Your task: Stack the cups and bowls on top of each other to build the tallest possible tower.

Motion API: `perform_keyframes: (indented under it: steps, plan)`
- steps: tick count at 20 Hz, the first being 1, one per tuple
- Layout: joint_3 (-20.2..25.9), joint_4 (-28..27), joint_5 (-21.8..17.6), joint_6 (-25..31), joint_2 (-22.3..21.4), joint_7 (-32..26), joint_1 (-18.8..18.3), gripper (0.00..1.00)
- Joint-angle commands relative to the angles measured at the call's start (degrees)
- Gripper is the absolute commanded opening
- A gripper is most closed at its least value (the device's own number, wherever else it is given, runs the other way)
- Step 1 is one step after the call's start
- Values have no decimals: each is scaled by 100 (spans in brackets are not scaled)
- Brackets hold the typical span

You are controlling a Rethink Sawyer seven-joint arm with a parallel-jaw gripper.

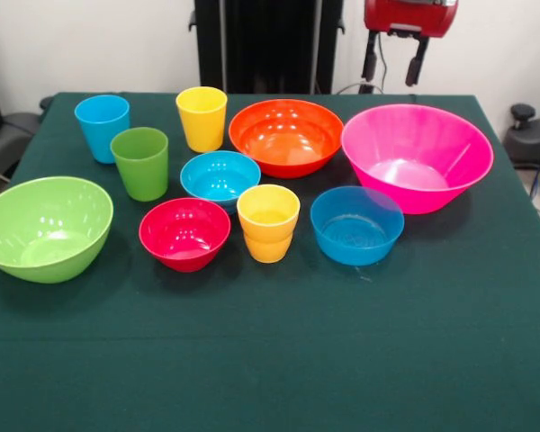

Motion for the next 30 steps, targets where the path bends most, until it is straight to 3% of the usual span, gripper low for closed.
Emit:
perform_keyframes:
  steps: [1, 30]
  plan:
    - [268, -241, 118, 157, 303, 800, -95, 100]
    - [793, -71, -19, -692, 703, 589, -573, 100]
